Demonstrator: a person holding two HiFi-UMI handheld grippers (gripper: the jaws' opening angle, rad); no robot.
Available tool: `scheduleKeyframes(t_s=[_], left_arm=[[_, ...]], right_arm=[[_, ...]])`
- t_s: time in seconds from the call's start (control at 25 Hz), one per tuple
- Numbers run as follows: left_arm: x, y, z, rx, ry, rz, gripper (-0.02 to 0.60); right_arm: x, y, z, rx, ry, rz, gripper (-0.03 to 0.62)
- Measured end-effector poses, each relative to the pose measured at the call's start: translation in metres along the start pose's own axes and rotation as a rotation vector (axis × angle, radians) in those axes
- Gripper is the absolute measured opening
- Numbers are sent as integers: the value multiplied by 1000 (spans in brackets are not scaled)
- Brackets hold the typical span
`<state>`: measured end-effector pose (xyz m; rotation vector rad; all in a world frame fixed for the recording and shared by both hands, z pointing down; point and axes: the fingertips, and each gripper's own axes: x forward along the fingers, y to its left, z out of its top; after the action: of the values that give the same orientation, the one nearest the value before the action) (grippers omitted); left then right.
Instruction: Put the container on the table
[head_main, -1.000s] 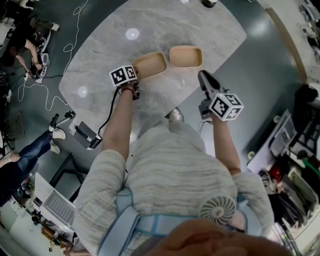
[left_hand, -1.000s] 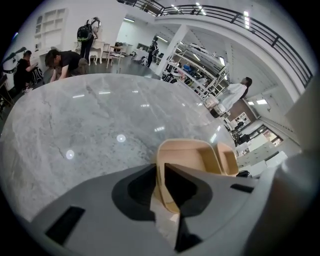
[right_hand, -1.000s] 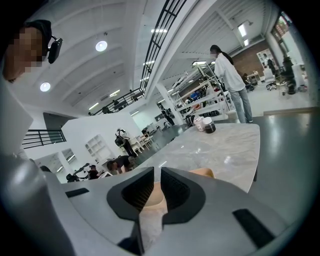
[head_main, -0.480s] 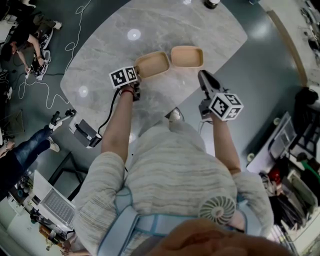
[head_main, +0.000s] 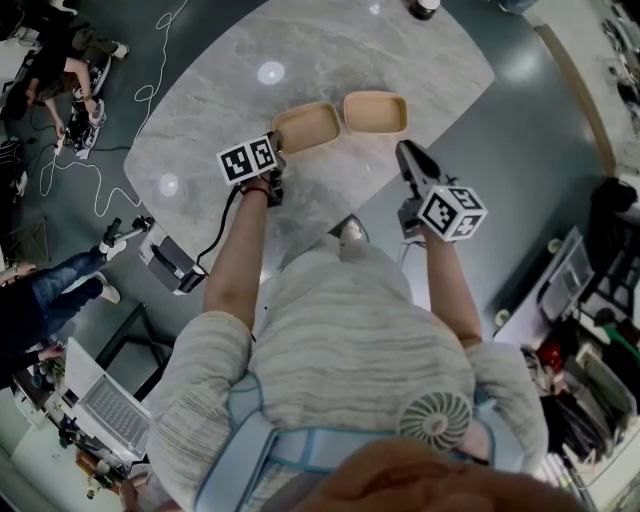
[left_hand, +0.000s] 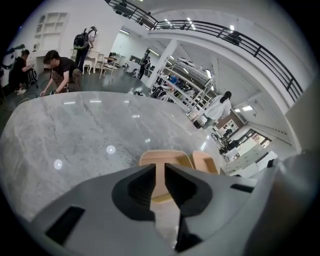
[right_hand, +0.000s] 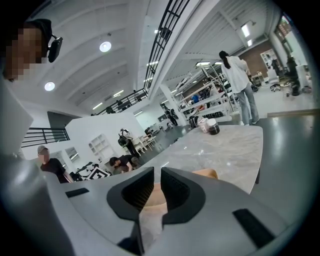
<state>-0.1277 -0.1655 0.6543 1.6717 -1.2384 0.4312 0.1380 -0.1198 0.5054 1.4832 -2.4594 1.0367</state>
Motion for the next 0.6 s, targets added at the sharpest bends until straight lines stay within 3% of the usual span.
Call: scheduleKeyframes(t_s=[0.6], left_arm=[[-63, -82, 19, 56, -207, -279, 38]], right_arm=[[-19, 12, -3, -9, -18, 25, 41]])
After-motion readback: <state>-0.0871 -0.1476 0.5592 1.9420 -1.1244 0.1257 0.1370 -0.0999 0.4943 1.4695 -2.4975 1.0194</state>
